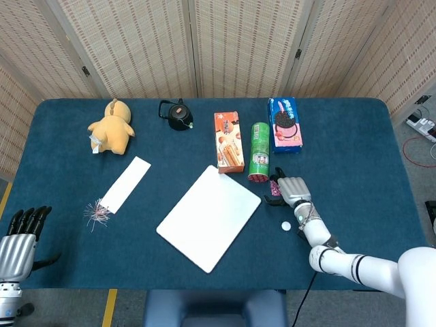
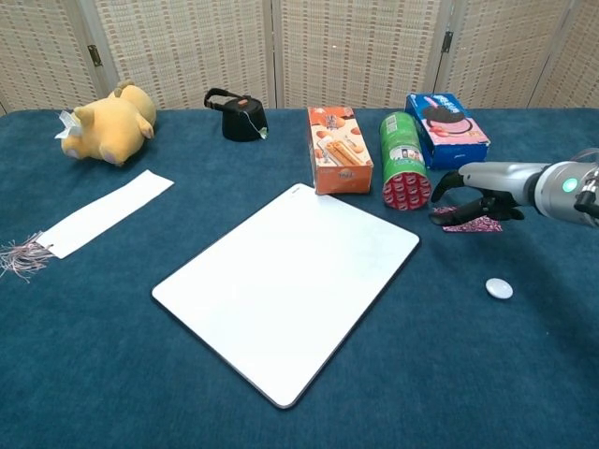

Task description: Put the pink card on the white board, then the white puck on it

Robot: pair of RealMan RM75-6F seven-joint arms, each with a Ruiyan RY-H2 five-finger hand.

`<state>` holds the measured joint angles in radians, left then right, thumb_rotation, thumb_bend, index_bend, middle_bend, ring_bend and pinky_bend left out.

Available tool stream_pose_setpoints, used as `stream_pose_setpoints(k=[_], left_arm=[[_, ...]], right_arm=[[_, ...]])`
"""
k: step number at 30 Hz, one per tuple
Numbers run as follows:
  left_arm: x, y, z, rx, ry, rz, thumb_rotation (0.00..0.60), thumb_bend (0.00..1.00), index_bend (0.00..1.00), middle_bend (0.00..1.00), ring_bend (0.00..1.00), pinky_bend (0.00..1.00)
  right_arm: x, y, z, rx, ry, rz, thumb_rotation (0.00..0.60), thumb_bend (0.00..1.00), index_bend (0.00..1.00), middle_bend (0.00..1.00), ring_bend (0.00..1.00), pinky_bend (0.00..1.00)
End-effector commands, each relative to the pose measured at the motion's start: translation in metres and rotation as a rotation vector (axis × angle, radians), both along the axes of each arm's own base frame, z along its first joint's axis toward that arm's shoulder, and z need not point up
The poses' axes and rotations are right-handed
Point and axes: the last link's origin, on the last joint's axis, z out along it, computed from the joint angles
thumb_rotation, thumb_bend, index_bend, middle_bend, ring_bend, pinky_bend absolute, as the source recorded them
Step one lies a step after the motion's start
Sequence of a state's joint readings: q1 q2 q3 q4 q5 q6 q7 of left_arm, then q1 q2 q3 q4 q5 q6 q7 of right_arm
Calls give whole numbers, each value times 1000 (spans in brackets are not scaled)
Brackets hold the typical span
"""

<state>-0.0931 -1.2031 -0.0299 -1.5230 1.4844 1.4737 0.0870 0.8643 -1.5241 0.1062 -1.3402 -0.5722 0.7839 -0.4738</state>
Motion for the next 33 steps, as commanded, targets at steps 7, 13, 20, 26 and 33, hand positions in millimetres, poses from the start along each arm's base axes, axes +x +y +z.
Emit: stream_pose_setpoints(k=[7,13,20,26,33], left_arm=[[1,-1,0,1,-4,-7,600,165,110,123,96,46],[-1,-2,1,2,-3,-2,600,166,110,123,96,46],[-1,-4,2,3,-2,1,600,166,110,123,96,46],[-1,-6,3,7,-6,6,600,165,110,123,96,46],[-2,-7,3,5,-5,7,600,165,110,123,96,46]], right_arm=[[-7,2,14,-120,89,100,272,422,279,162,870,811],[-16,-3,16,-150,153,111,276,423,279,266,883,811],[-22,-2,4,-123,203,127,278,420,279,270,886,812],[-22,-1,-1,-118,253,160,276,378,279,250,885,812],[-20,-1,-10,-114,299,186,277,377,278,245,885,811]])
